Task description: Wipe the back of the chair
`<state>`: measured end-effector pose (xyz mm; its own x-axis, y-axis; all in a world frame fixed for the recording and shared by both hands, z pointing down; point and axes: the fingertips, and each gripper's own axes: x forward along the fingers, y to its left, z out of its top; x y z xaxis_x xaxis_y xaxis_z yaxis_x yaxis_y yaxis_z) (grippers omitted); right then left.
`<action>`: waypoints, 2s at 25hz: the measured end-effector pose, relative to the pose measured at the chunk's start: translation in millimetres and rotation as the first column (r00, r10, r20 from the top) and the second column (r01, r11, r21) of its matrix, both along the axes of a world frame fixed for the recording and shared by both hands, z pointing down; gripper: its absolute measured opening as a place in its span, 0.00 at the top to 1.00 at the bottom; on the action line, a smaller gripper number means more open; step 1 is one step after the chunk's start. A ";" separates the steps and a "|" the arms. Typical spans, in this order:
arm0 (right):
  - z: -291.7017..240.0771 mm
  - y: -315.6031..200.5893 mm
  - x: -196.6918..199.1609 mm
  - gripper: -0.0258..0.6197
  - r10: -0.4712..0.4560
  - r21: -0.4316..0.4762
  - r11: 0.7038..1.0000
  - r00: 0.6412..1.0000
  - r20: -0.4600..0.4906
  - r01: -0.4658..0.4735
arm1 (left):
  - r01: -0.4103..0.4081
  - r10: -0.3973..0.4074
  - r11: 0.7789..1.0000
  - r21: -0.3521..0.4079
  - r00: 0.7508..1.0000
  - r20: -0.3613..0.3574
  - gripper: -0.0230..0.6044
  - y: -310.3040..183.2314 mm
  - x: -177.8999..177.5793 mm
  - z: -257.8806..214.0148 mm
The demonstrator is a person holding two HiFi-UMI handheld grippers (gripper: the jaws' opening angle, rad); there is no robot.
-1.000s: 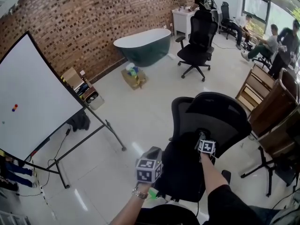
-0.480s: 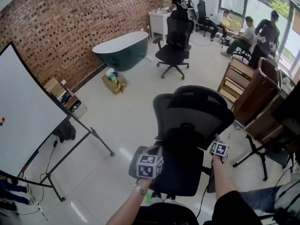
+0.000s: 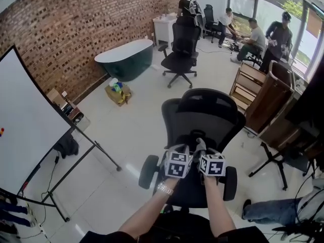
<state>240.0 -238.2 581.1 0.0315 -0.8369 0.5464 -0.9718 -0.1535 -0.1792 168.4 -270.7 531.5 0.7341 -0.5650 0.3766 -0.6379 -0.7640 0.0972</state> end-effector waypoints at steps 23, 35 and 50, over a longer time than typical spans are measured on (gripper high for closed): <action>24.6 180.5 -69.2 0.93 0.051 -0.014 0.999 0.998 0.027 -0.050 | -0.069 0.068 0.995 -0.068 0.998 -0.012 0.96 148.9 -47.6 37.5; -1.6 294.9 -127.7 0.93 -0.014 0.026 1.000 0.998 0.067 0.013 | -0.058 0.059 0.997 -0.047 0.998 0.023 0.96 280.3 -102.0 21.6; -54.7 291.8 -134.5 0.93 -0.009 0.111 0.994 1.000 0.005 0.008 | -0.113 0.113 0.994 -0.001 0.994 -0.001 0.96 289.4 -100.5 -15.4</action>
<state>105.5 53.5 526.3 0.0214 -0.8927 0.4501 -0.9719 -0.1241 -0.1999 68.0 18.8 516.1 0.7936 -0.4780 0.3765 -0.5473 -0.8311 0.0987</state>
